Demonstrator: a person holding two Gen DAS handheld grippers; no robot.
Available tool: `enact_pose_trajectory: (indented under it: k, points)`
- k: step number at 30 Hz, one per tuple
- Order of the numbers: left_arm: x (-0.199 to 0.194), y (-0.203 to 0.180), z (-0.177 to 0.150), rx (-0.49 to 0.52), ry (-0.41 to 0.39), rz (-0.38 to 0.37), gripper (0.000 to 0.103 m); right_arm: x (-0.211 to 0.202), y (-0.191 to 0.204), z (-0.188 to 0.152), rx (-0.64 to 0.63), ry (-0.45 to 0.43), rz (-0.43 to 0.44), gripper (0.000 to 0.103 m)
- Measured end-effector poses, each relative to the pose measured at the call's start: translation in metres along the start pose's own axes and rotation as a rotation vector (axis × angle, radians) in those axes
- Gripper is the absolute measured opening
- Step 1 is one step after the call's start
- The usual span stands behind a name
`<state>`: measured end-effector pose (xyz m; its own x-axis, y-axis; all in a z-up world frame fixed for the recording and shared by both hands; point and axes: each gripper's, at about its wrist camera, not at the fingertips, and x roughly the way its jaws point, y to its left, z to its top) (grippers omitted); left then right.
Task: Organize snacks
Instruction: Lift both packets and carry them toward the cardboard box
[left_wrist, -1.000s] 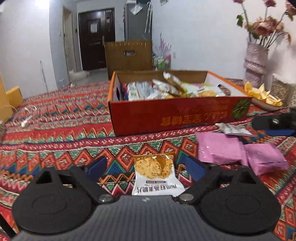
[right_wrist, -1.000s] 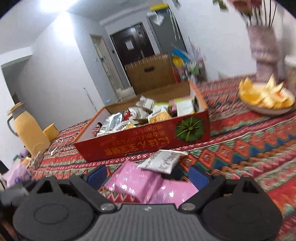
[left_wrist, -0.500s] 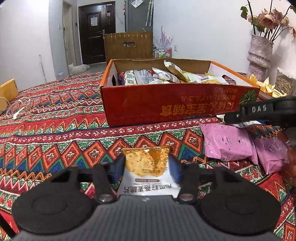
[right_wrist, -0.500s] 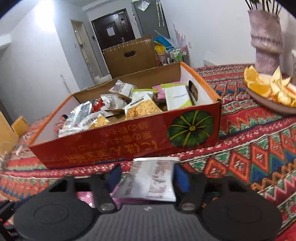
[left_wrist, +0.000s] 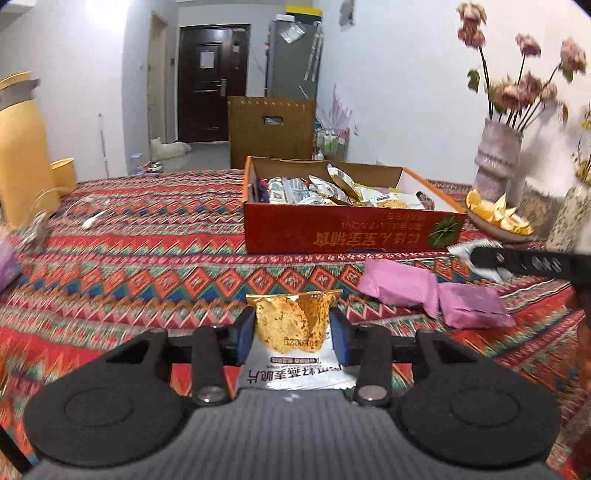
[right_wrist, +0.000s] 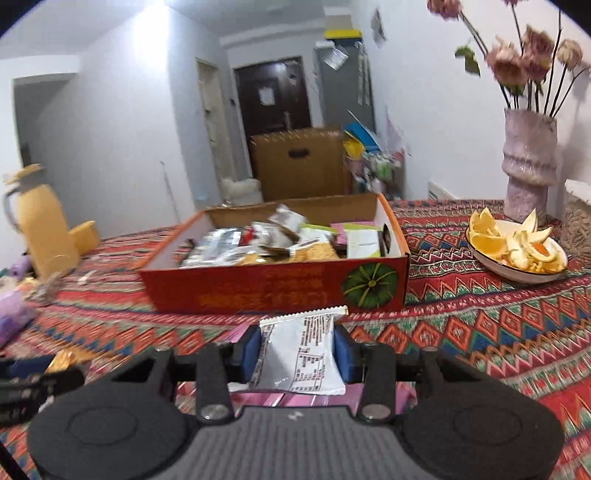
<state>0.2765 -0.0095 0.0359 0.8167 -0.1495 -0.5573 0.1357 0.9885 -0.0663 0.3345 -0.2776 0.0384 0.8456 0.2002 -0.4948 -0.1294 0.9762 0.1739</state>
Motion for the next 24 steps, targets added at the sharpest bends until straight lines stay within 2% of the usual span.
enact_pose_trajectory:
  k: [4, 10, 17, 24]
  points:
    - [-0.035, -0.003, -0.022, -0.016, -0.001, 0.011, 0.043, -0.051, 0.012, -0.029, -0.035, -0.025, 0.038, 0.041]
    - [-0.073, -0.006, -0.056, -0.054, 0.018, 0.036, 0.043, -0.108, 0.027, -0.077, -0.076, -0.023, 0.041, 0.041]
    - [-0.097, -0.005, -0.083, -0.07, 0.047, 0.063, 0.043, -0.139, 0.028, -0.125, -0.071, 0.036, 0.046, 0.041]
    - [-0.103, -0.007, -0.083, -0.063, 0.033, 0.064, 0.043, -0.15, 0.026, -0.14, -0.06, 0.049, 0.036, 0.041]
